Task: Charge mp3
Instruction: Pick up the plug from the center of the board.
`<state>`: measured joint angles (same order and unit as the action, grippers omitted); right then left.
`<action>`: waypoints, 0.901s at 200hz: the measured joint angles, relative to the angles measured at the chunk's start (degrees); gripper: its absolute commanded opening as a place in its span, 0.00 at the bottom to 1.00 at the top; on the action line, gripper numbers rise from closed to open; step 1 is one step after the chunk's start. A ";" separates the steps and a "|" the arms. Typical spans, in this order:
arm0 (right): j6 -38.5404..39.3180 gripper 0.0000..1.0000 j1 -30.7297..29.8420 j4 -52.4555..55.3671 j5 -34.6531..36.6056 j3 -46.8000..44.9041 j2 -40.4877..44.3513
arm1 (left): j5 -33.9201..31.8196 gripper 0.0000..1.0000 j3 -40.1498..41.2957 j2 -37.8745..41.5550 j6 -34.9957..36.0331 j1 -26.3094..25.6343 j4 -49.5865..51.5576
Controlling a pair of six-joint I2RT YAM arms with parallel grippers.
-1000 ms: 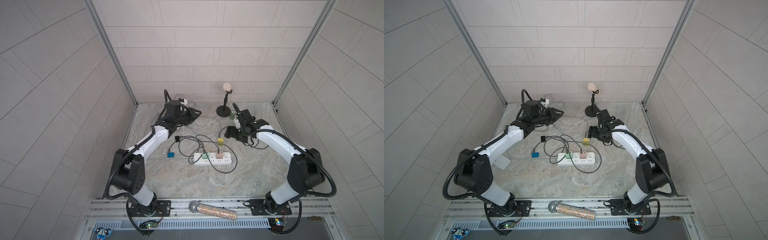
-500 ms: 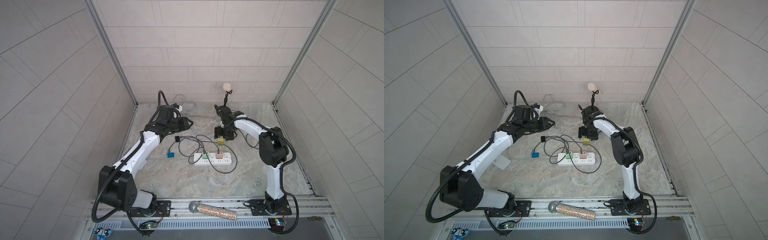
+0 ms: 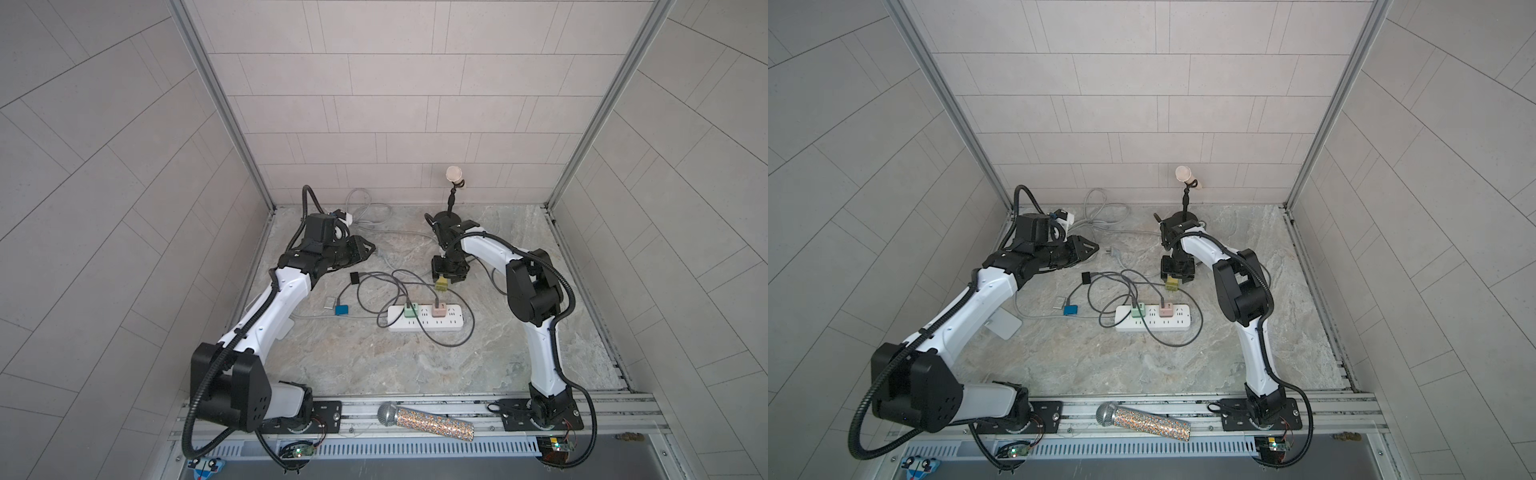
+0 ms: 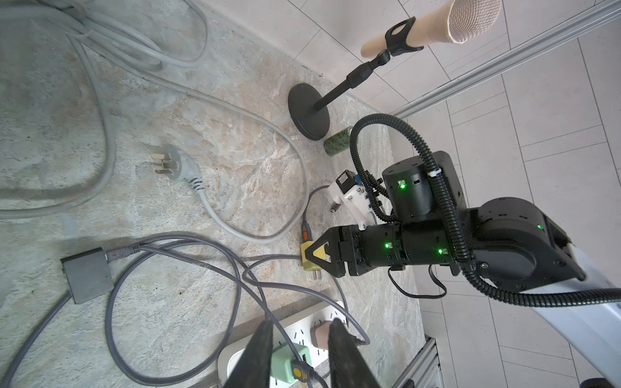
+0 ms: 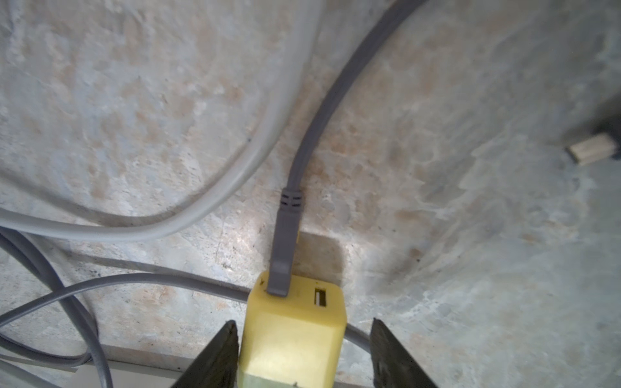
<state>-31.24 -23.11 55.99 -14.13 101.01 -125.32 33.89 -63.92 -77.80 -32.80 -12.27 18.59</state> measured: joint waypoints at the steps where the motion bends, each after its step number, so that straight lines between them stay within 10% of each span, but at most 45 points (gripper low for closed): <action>1: 0.02 0.59 0.00 0.02 0.02 0.00 -0.02 | 0.02 0.30 0.02 0.02 -0.02 0.00 0.00; 106: -1.29 0.15 -0.37 -0.24 0.37 -2.45 1.20 | 1.05 0.32 2.12 2.45 -0.13 1.64 -0.09; 180: -8.17 0.06 -1.07 -13.90 7.26 -7.63 35.63 | -5.40 0.58 2.14 4.13 1.09 -16.33 -16.20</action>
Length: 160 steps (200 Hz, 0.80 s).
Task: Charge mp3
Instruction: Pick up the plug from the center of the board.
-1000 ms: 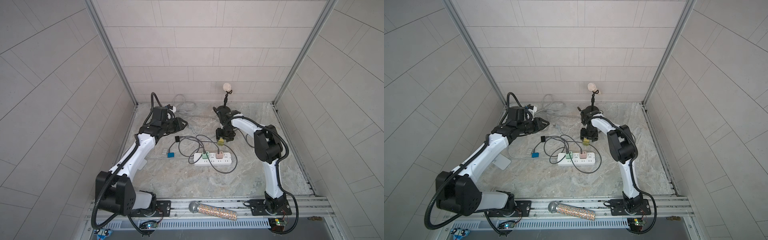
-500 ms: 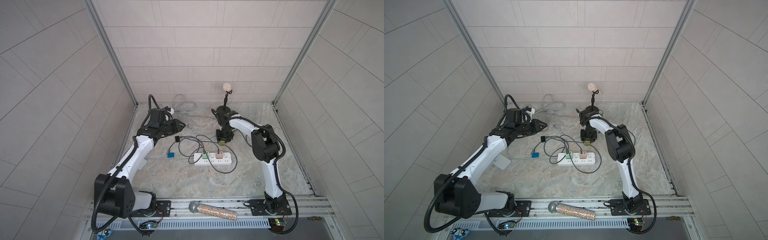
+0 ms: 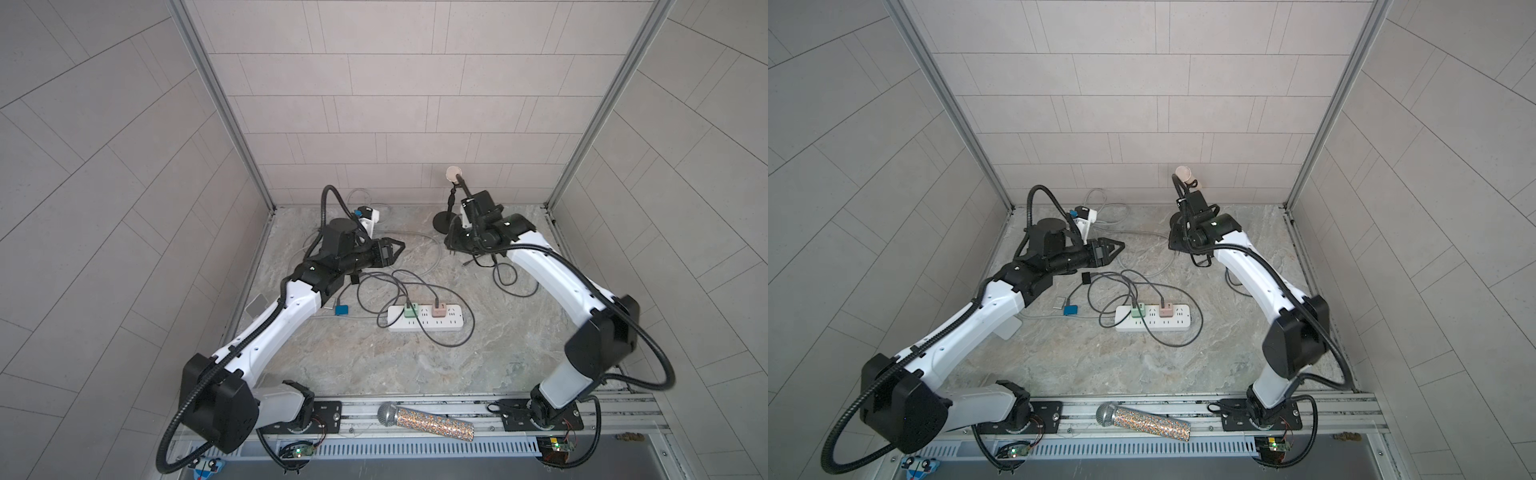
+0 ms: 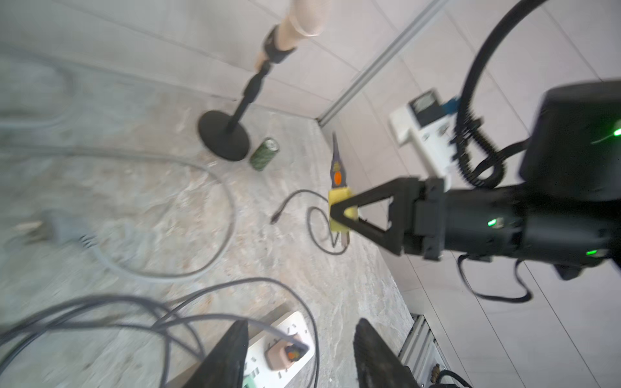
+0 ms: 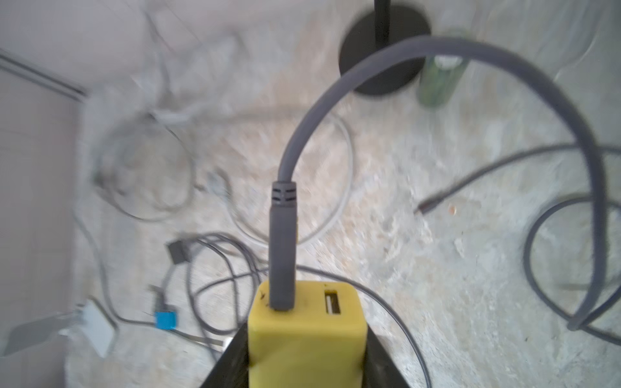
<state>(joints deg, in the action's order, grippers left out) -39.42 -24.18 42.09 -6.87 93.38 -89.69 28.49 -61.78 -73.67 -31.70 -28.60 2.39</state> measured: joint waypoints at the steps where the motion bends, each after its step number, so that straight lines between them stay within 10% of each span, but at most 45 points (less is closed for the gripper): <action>1: -0.11 0.06 -0.04 -0.24 0.17 0.15 0.57 | -0.20 0.59 -0.04 -0.11 0.17 -0.44 -0.37; 80: -4.39 0.05 -4.33 -6.67 5.33 -2.34 9.53 | -3.82 0.58 -10.16 -12.83 0.52 -12.26 -10.14; 160: -5.53 0.05 -5.07 -7.67 5.77 -3.48 9.51 | -5.38 0.25 -16.55 -18.16 0.22 -12.81 -7.65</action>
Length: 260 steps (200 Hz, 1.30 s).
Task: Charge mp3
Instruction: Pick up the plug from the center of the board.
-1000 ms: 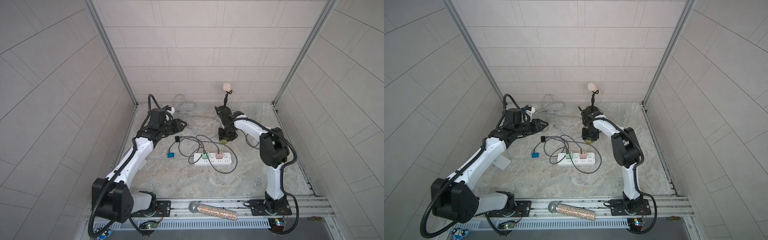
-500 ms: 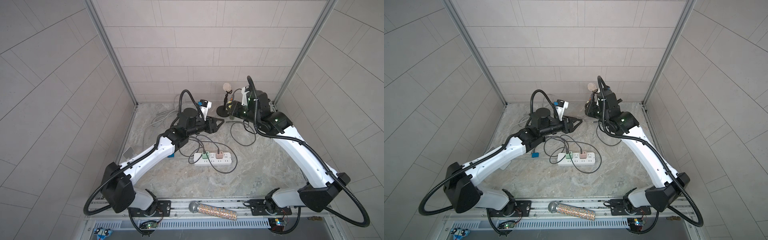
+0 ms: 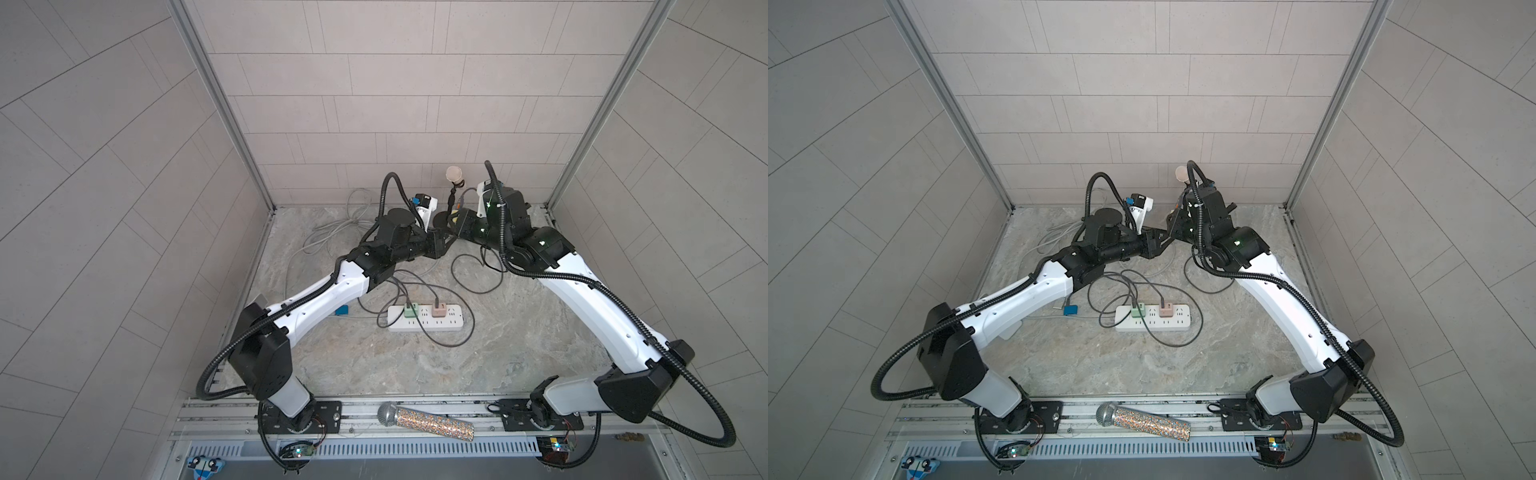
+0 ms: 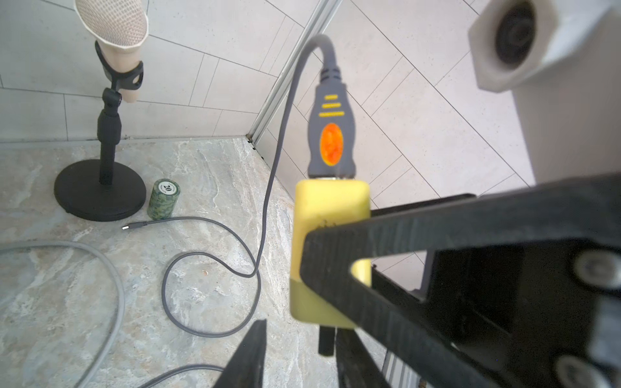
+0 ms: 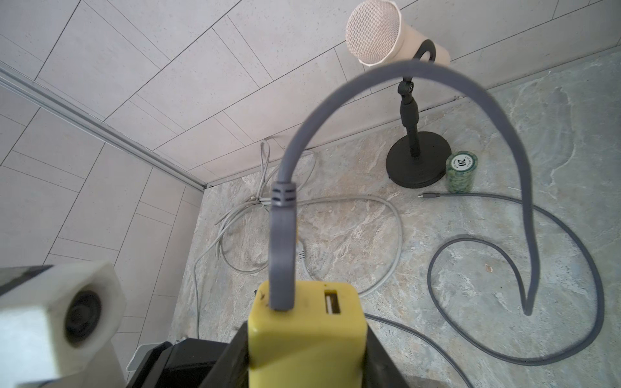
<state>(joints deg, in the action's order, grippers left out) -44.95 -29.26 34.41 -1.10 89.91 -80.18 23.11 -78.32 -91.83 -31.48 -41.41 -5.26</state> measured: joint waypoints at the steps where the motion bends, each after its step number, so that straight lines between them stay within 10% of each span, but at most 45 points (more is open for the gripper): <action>1: 0.00 0.05 0.00 -0.02 0.00 -0.04 0.00 | -0.02 0.24 -0.02 -0.04 -0.09 0.00 0.00; 147: -3.78 0.10 0.00 -6.82 0.85 -6.64 3.56 | 3.30 0.00 -0.87 -1.97 -4.85 0.50 -3.56; 213: -4.15 0.65 -0.37 -4.09 -0.90 -6.47 4.94 | 3.30 0.00 2.38 -0.15 1.51 0.55 -6.10; 260: -2.84 0.83 1.36 0.90 -6.27 -2.58 6.03 | 1.49 0.00 5.81 3.15 10.60 0.72 -5.29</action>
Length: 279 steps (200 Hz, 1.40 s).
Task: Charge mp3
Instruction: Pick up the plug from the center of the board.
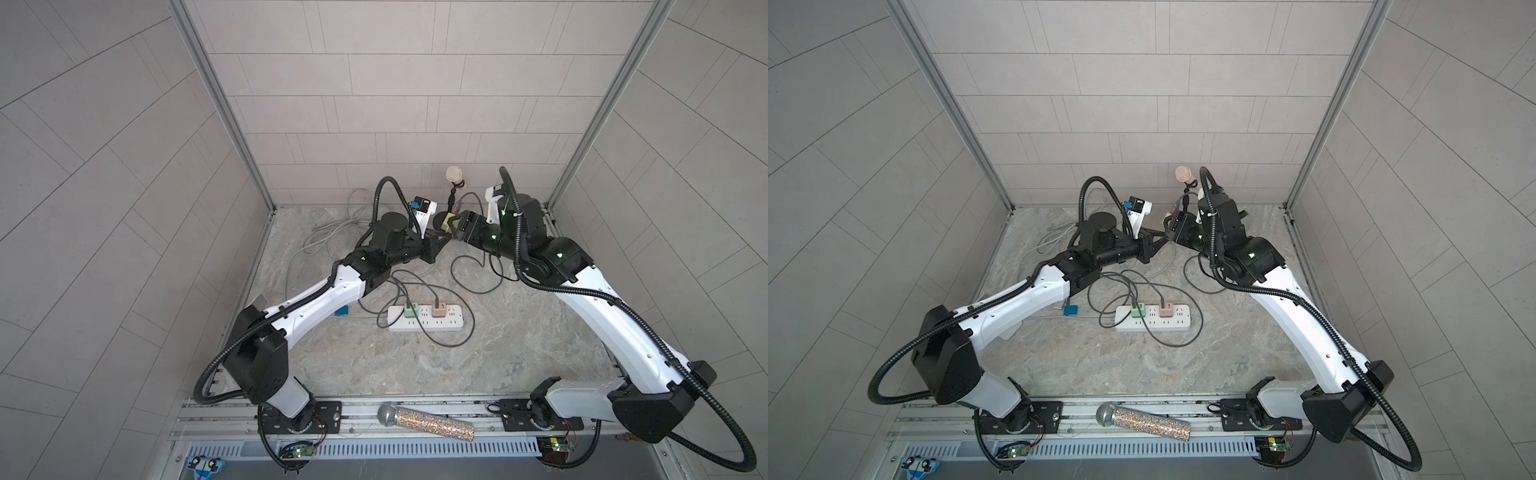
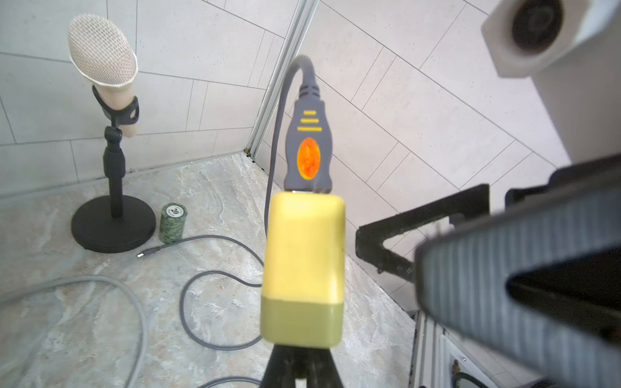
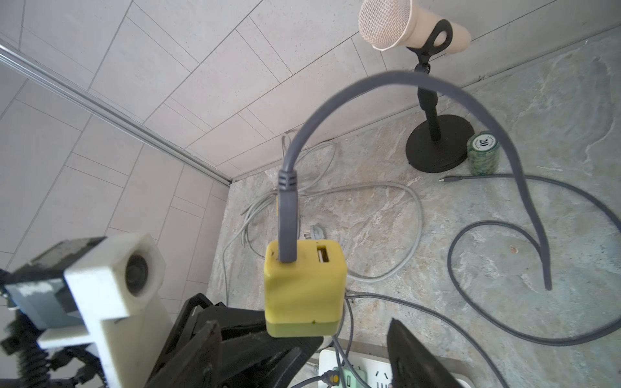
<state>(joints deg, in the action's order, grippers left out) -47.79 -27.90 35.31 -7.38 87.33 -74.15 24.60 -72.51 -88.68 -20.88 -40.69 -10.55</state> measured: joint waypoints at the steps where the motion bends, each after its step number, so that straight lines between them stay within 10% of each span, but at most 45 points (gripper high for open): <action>1: 0.09 0.83 0.13 0.09 -0.26 0.09 0.00 | -0.02 0.00 0.04 0.07 0.15 -0.02 0.04; 113: 9.16 0.78 10.91 13.40 -23.34 7.61 -3.82 | -3.32 0.00 3.06 6.10 24.24 -3.87 7.91; 279: 11.56 0.46 11.45 11.93 -36.33 2.08 -5.68 | -2.32 0.00 4.11 6.08 26.86 -3.87 8.31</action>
<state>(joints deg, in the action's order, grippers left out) -36.23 -16.45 47.24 -43.70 89.41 -79.83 22.28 -68.40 -82.61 5.98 -44.56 -2.24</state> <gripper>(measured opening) 0.501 0.084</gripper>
